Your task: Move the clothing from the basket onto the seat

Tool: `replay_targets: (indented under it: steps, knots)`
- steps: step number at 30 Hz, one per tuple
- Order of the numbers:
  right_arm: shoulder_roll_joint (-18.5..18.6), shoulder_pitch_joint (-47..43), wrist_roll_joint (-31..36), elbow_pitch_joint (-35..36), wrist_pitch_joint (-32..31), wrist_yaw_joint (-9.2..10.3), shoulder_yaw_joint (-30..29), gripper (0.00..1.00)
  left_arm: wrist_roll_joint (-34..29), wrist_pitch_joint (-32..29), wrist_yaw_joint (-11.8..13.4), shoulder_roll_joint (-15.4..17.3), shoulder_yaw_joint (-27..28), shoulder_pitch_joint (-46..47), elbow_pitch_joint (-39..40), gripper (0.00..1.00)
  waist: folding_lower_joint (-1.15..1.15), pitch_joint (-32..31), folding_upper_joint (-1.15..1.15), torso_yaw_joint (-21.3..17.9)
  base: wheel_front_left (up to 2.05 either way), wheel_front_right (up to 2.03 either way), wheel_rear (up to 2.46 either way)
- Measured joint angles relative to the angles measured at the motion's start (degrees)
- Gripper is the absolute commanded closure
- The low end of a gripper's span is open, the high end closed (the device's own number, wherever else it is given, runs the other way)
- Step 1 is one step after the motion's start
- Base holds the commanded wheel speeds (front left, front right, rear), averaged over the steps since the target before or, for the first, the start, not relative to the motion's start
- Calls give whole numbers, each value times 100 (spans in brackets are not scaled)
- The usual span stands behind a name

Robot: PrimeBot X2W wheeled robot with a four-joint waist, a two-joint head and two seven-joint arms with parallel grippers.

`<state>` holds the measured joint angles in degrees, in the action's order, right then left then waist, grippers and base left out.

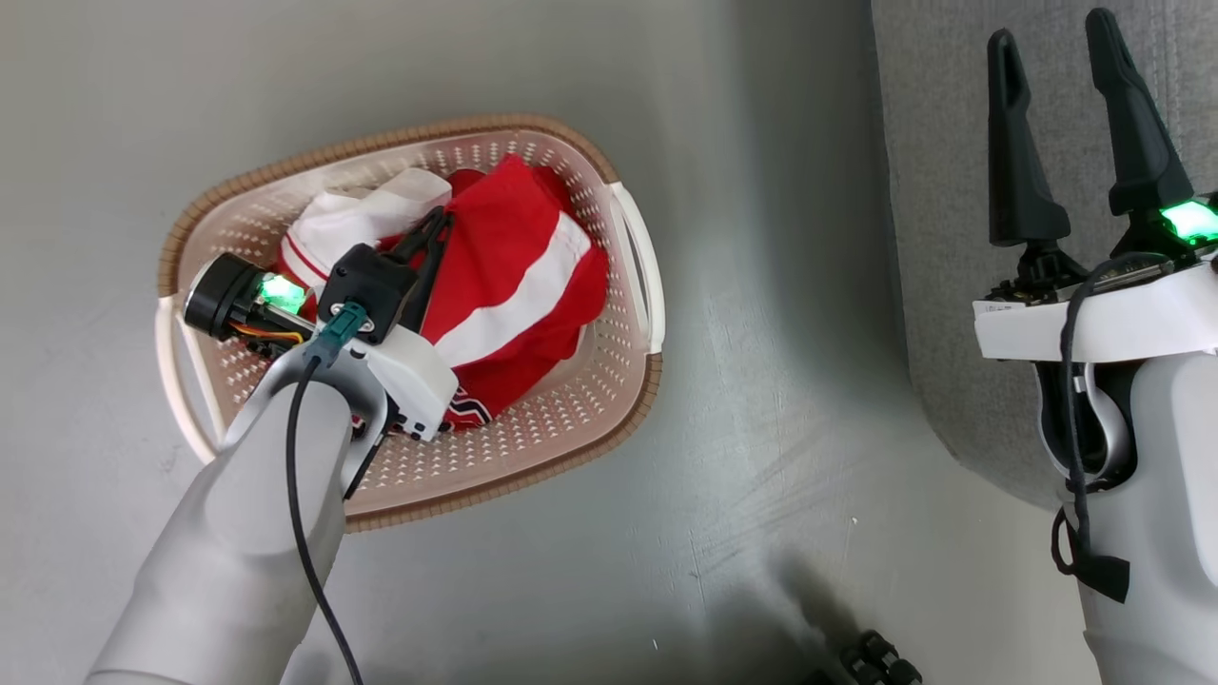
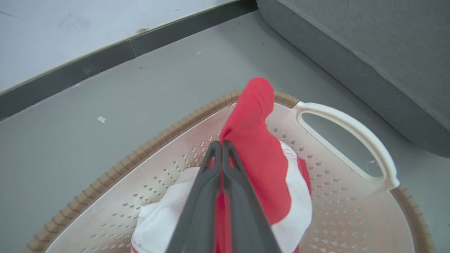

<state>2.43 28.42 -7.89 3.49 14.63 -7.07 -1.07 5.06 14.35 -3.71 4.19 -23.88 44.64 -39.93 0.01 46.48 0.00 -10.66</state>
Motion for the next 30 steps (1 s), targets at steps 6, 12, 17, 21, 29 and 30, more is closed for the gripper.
replay_targets:
  steps: [6, 12, 17, 21, 29, 30]
  knots:
    - [2, -5, 87, -96, 0, 0, 1, 0, 159, 9, 4, 29, 142, -252, 642, 100, 0, -225, 0, 83, 0, 0, 0]
    - [20, -119, 215, -278, -1, 0, -27, 0, 253, 10, 89, 112, 414, -510, 1515, 100, 0, -534, 0, 183, 0, 0, 0]
    - [126, -231, 307, -439, 0, 0, -42, 0, 352, 10, 156, 152, 606, -884, 2117, 100, 0, -826, 0, 269, 0, 0, 0]
    - [155, -257, 341, -549, -1, 0, 38, 0, 420, 10, 159, 160, 744, -1166, 2513, 100, 0, -1080, 0, 340, 0, 0, 0]
    - [290, -456, 347, -801, -1, 0, 432, 0, 501, 11, 162, 274, 871, -1561, 3190, 100, 0, -1634, 0, 481, 0, 0, 0]
    - [307, -480, 355, -832, -1, 0, 498, 0, 501, 11, 160, 298, 884, -1597, 3256, 100, 0, -1708, 0, 498, 0, 0, 0]
